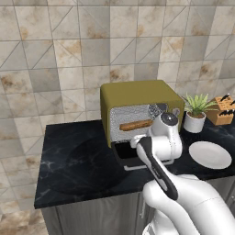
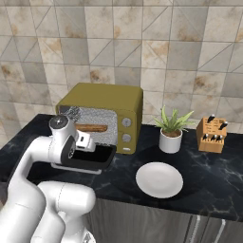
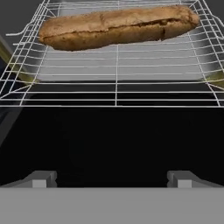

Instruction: Pull the toaster oven rack outwards. Pick up the baguette from the plate and place it on the toaster oven rack. Close the toaster oven door fully and set the temperature to the lowest setting.

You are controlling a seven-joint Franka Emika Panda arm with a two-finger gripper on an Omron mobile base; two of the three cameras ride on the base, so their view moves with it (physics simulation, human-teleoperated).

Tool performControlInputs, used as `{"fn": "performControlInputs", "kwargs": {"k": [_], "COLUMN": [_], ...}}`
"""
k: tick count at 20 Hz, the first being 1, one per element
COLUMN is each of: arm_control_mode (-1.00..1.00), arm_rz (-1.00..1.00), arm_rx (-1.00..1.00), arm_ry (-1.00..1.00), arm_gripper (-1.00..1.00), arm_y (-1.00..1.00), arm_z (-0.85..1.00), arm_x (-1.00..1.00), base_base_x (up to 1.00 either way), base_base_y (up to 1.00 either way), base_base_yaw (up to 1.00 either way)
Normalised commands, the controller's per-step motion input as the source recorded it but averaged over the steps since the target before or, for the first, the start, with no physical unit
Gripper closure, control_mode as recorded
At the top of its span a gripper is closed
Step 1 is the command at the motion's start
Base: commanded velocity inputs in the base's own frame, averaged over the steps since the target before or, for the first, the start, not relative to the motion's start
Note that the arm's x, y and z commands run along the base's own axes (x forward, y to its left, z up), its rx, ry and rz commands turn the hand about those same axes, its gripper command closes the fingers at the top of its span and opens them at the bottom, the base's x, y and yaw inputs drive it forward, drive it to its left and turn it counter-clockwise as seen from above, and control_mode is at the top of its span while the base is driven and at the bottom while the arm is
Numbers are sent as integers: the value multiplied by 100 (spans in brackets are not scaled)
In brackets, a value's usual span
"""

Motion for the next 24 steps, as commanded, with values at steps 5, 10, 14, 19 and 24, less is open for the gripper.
{"fn": "performControlInputs", "kwargs": {"k": [5, 10, 14, 19, 24], "arm_control_mode": [-100, -100, -100, -100, -100], "arm_rz": [0, 0, 0, 0, 0], "arm_rx": [0, 0, 0, 0, 0], "arm_ry": [0, -2, -7, -12, -10], "arm_gripper": [-100, -100, -100, -100, -100], "arm_y": [2, 3, 5, 9, 10], "arm_z": [-19, -25, -24, -21, -25], "arm_x": [18, 15, 12, 11, 8], "base_base_x": [0, 0, 0, 0, 0], "base_base_y": [0, 0, 0, 0, 0], "base_base_yaw": [0, 0, 0, 0, 0]}}
